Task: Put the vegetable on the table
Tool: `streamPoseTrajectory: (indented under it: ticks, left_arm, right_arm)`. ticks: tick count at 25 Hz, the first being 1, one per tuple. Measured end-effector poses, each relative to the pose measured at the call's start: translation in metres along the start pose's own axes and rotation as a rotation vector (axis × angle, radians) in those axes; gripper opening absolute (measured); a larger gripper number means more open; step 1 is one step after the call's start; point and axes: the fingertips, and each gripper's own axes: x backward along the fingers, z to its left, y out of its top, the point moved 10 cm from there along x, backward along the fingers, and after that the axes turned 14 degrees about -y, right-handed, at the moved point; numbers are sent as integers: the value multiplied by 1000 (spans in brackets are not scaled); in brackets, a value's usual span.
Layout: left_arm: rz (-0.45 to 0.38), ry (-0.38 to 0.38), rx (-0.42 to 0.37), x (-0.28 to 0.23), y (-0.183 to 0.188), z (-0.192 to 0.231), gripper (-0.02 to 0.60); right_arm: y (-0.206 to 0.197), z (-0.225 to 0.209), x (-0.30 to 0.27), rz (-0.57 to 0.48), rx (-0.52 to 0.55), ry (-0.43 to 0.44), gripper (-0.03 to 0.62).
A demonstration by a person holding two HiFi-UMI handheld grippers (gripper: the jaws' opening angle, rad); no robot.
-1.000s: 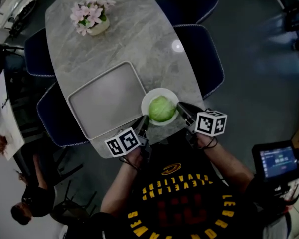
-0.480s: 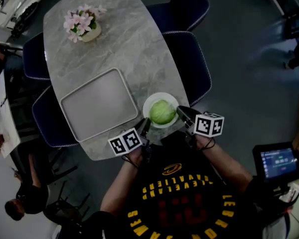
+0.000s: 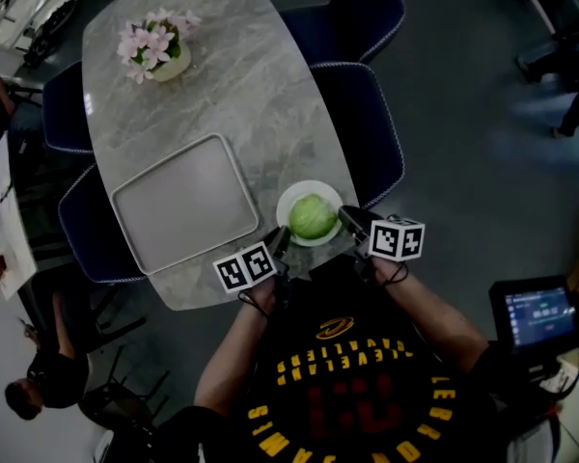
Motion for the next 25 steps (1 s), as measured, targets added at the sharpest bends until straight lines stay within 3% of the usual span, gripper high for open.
streamPoseTrajectory:
  ticks: [25]
  left_arm:
    - [64, 94, -12, -28, -9, 27, 37]
  right_arm:
    - [-16, -29, -36, 77, 17, -57, 35]
